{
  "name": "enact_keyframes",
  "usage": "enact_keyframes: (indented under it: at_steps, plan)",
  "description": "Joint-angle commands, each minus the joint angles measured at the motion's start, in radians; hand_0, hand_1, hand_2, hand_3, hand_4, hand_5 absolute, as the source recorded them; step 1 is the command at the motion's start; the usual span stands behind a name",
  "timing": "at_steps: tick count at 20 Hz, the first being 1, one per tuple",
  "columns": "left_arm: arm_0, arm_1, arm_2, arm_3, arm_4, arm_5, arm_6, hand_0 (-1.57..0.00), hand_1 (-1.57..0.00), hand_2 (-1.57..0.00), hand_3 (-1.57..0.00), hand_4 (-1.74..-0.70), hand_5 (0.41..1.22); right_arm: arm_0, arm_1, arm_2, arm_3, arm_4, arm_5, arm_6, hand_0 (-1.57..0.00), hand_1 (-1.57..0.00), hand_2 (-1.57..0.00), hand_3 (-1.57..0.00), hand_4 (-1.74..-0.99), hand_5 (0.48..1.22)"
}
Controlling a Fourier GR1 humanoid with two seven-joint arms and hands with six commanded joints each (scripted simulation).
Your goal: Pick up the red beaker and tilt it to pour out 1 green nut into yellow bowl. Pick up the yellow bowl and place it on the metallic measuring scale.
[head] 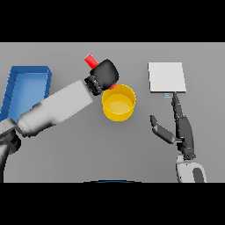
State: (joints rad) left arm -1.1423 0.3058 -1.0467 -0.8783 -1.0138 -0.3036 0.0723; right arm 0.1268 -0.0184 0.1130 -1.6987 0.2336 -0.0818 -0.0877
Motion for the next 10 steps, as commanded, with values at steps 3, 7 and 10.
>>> enact_keyframes:
  at_steps: [3, 7, 10]
  plan:
    - [-0.041, -0.004, -0.047, 0.023, -0.028, -0.002, -0.023, -1.57, -1.57, -1.57, -1.56, -1.74, 1.221, -0.004, 0.001, -0.001, 0.001, 0.009, -0.010, 0.007, 0.00, 0.00, 0.00, 0.00, -1.276, 0.600]
    - [-0.101, -0.020, -0.119, 0.078, -0.069, -0.017, -0.058, -1.57, -1.57, -1.57, -1.57, -1.74, 1.221, 0.000, 0.000, 0.013, 0.003, 0.048, -0.027, 0.014, 0.00, 0.00, 0.00, 0.00, -1.250, 0.583]
    - [-0.145, -0.037, -0.177, 0.108, -0.097, -0.024, -0.094, -1.57, -1.57, -1.57, -1.57, -1.74, 1.221, -0.017, -0.001, -0.001, 0.017, 0.039, -0.031, 0.031, 0.00, 0.00, 0.00, 0.00, -1.216, 0.585]
